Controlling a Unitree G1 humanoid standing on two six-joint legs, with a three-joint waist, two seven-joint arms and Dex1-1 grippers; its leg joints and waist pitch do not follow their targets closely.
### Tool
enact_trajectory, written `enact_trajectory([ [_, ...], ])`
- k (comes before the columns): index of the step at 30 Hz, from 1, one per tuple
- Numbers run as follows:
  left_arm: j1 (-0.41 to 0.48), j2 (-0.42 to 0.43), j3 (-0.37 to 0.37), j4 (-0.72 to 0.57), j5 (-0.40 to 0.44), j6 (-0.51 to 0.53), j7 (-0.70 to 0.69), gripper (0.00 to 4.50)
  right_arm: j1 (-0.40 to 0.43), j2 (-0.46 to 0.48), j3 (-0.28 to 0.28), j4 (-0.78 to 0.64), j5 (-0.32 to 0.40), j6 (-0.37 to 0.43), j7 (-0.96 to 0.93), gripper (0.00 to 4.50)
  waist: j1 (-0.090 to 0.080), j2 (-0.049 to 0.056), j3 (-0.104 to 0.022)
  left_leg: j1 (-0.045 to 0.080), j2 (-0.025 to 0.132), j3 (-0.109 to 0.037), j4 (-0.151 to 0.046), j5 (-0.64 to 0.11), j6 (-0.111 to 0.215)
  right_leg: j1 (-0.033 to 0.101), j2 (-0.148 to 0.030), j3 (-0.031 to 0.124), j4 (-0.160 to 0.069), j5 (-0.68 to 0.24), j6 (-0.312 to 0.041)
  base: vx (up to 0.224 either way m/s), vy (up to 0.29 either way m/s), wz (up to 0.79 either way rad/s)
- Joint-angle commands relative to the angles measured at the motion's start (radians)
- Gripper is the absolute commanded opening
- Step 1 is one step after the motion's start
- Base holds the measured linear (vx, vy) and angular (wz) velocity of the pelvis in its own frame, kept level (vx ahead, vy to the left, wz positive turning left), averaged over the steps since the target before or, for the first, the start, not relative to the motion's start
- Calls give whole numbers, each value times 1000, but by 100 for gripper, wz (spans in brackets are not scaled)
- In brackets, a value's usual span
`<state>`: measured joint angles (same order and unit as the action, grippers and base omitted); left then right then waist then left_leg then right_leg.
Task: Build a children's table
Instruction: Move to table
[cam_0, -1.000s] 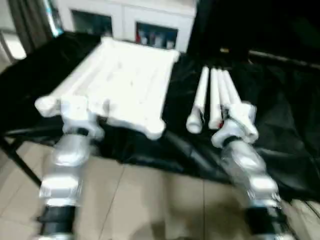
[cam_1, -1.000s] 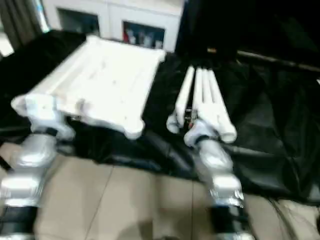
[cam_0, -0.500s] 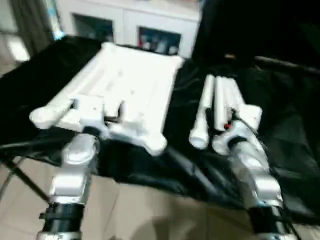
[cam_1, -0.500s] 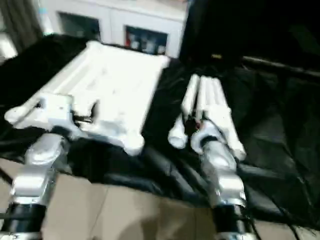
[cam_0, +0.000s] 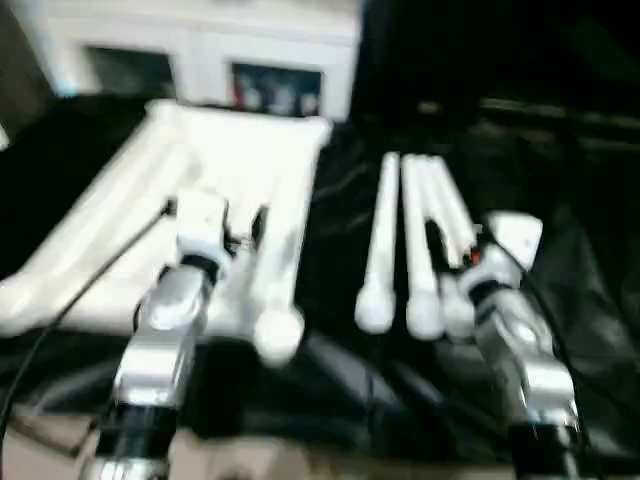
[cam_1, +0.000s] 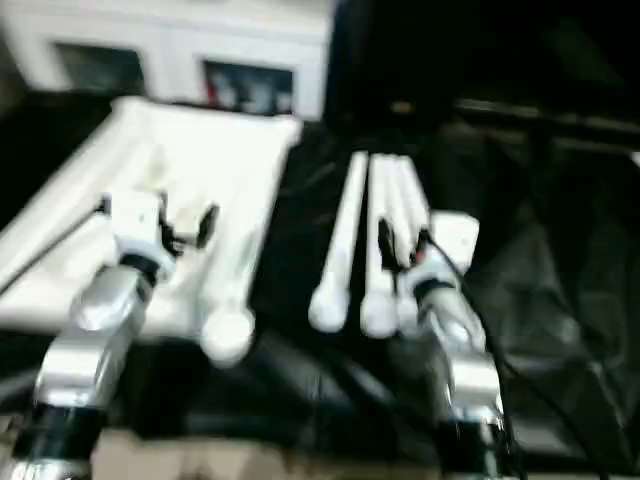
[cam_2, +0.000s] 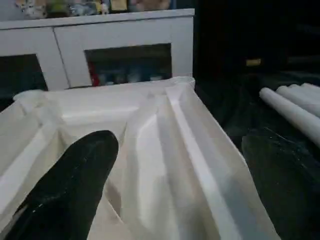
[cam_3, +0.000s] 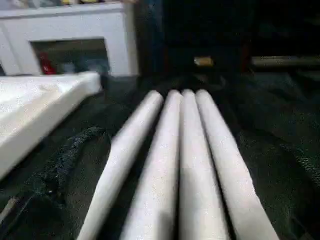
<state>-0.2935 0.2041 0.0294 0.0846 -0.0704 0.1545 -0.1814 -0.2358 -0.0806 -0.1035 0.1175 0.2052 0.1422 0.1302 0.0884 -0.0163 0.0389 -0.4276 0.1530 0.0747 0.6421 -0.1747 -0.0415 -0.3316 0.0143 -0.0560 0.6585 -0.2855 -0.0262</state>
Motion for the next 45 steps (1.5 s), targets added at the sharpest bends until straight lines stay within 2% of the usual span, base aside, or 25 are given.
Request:
enact_trajectory([
  [1,25,17,22,-32,-42,-8,-64,449,7,-13,47,-35,24,9,67,450,-43,38,-72,82,130,-81,-71,602,215,-23,-49,-15,58,309,-72,-40,-28,-33],
  [2,37,34,22,-51,-61,-16,-104,449,12,-30,63,-50,35,15,110,450,-34,34,-72,128,179,-139,-69,804,386,-49,-111,32,46,133,14,50,-55,-35],
  [3,44,45,20,-62,-69,-22,-128,449,15,-40,73,-61,43,21,135,450,-25,6,-77,124,160,-118,-41,874,386,-72,-153,79,10,239,56,50,-55,-35],
  [4,55,88,13,-93,-98,-33,-212,449,19,-87,105,-90,57,42,223,450,-15,-37,-78,70,81,-69,-24,744,323,-42,-175,94,-24,383,52,0,0,0],
  [5,57,98,12,-100,-107,-34,-231,449,20,-98,113,-96,60,48,243,450,-1,-49,-75,32,27,-23,-27,606,271,-12,-161,83,-33,457,58,0,0,0],
  [6,59,129,-2,-114,-120,-33,-286,449,18,-126,122,-109,65,57,290,450,25,-45,-63,20,13,17,-54,254,153,5,-168,74,-58,435,65,0,0,0],
  [7,59,149,-13,-121,-127,-32,-320,449,16,-143,127,-116,67,62,318,450,25,-43,-59,29,25,22,-67,116,108,5,-165,71,-68,364,45,0,0,0],
  [8,57,171,-22,-127,-135,-29,-355,449,10,-158,128,-124,75,72,345,450,14,-36,-51,39,46,24,-98,-46,46,10,-150,56,-75,201,-25,-76,-13,0],
  [9,51,207,-22,-135,-160,-16,-415,449,-9,-187,130,-140,94,97,394,450,4,-27,-44,51,61,30,-118,-172,11,1,-139,47,-84,40,-82,-76,-13,0],
  [10,43,252,-27,-141,-170,-5,-478,449,-33,-219,139,-151,112,119,450,450,-1,-27,-42,56,68,31,-127,-228,-4,0,-137,45,-89,-33,-101,-77,12,-6],
  [11,43,255,-27,-142,-171,-4,-480,449,-35,-220,140,-152,112,120,453,450,-7,-28,-34,60,71,37,-139,-326,-34,-3,-137,44,-100,-180,-114,-77,22,-12],
  [13,36,309,-42,-144,-172,17,-550,449,-59,-249,151,-158,127,135,510,450,-6,-29,-31,65,76,41,-144,-412,-81,-15,-149,51,-113,-303,-109,-75,25,-13],
  [15,31,384,-64,-140,-161,41,-644,449,-83,-287,172,-163,144,143,579,450,-3,-31,-30,70,74,46,-141,-437,-86,-25,-154,57,-119,-358,-93,-63,22,-8],
  [17,30,439,-84,-139,-157,60,-710,449,-94,-316,190,-166,146,144,625,450,1,-35,-28,69,74,51,-142,-432,-87,-28,-158,58,-124,-389,-77,0,0,0],
  [19,27,482,-105,-137,-136,42,-753,449,-102,-331,196,-155,129,137,645,450,4,-35,-28,73,76,53,-143,-431,-87,-35,-160,60,-125,-386,-76,0,0,0],
  [23,8,473,-100,-131,-145,52,-732,449,-105,-319,183,-133,123,156,618,450,4,-35,-35,74,77,62,-143,-390,-89,-37,-155,59,-110,-253,-112,0,0,0],
  [25,-1,456,-93,-125,-149,49,-713,449,-95,-313,186,-139,127,166,613,450,7,-33,-38,74,76,65,-140,-372,-83,-35,-156,60,-107,-223,-122,0,0,0],
  [28,14,458,-103,-154,-198,102,-759,449,-59,-315,216,-166,129,172,623,450,10,-35,-42,68,74,68,-137,-312,-70,-26,-154,60,-102,-151,-128,0,0,0],
  [33,38,512,-124,-176,-198,71,-855,421,-27,-349,262,-189,85,170,655,450,8,-33,-48,64,72,75,-129,-199,-43,-15,-145,59,-87,28,-146,0,0,0],
  [35,55,576,-140,-200,-202,101,-925,401,-19,-378,288,-198,62,168,681,450,8,-30,-48,65,72,75,-128,-186,-40,-15,-145,59,-85,46,-151,0,0,0],
  [36,78,638,-160,-229,-195,137,-977,380,-13,-394,300,-217,63,183,700,450,6,-31,-46,64,73,75,-130,-191,-37,-12,-142,58,-85,40,-146,0,0,0],
  [37,78,638,-161,-229,-195,137,-977,380,-13,-394,300,-217,63,183,700,450,5,-29,-44,66,73,77,-130,-200,-37,-15,-141,58,-85,31,-145,0,0,0],
  [38,99,685,-178,-255,-180,167,-1004,374,-11,-404,305,-238,78,201,715,450,2,-31,-41,68,74,77,-133,-225,-37,-16,-141,59,-87,-1,-143,0,0,0],
  [42,123,746,-201,-291,-156,219,-1029,334,-14,-416,315,-266,97,215,740,450,5,-26,-35,77,81,79,-137,-307,-58,-29,-147,64,-98,-131,-145,0,0,0],
  [45,129,769,-214,-284,-102,217,-1021,297,-29,-417,326,-280,114,228,771,450,7,-31,-31,78,82,80,-139,-343,-68,-32,-149,65,-104,-194,-134,0,0,0],
])
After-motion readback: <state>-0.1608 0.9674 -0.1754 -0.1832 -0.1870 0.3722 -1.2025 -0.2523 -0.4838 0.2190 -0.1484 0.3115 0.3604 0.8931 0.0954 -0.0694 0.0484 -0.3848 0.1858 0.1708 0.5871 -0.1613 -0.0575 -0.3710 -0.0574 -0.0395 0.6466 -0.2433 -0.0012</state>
